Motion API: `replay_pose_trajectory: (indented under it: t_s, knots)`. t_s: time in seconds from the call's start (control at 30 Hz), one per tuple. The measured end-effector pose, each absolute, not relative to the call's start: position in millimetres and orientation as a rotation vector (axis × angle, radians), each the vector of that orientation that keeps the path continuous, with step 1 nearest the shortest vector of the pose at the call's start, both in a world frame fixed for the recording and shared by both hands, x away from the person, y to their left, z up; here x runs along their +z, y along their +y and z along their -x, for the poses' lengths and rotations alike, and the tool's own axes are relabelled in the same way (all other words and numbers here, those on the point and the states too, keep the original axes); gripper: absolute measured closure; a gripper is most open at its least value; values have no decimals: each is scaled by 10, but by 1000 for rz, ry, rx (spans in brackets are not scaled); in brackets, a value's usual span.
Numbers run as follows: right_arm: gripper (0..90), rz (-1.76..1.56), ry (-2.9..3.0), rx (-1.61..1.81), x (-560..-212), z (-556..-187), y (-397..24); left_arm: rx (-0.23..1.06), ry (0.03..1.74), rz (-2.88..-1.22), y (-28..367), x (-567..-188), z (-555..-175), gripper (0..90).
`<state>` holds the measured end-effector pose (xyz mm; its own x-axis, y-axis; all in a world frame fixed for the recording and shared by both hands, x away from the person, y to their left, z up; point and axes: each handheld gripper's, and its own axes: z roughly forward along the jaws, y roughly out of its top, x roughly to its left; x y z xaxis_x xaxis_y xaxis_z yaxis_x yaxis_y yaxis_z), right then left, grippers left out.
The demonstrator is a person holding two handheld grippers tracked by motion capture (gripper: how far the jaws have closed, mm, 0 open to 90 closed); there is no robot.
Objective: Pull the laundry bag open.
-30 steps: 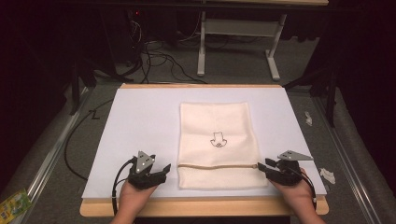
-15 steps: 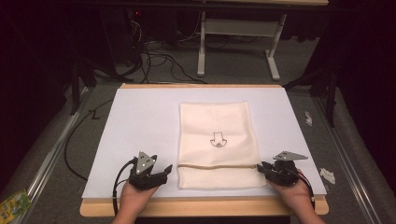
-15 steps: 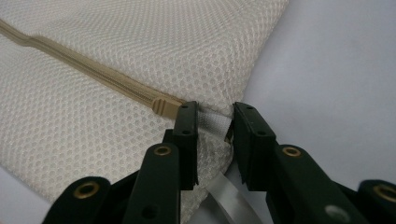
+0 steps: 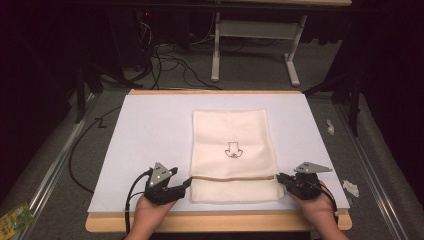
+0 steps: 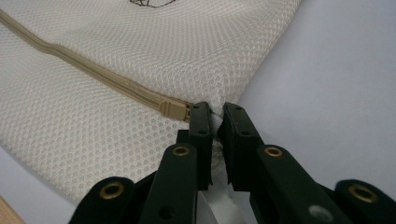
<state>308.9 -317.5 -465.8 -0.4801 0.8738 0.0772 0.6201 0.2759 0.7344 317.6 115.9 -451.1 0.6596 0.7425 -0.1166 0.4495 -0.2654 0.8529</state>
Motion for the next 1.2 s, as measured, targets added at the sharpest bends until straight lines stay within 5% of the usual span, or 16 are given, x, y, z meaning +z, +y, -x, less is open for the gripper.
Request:
replay_pose_trajectory:
  t_s: [0.7, 1.2]
  knots:
    - [844, -1333, 2167, 1100, -4584, -3048, -3194, 216, 734, -1984, -11, -4471, -3212, 437]
    - [846, -1316, 2150, 1136, -4542, -3022, -3186, 96, 698, -2040, -953, -4643, -3376, 628]
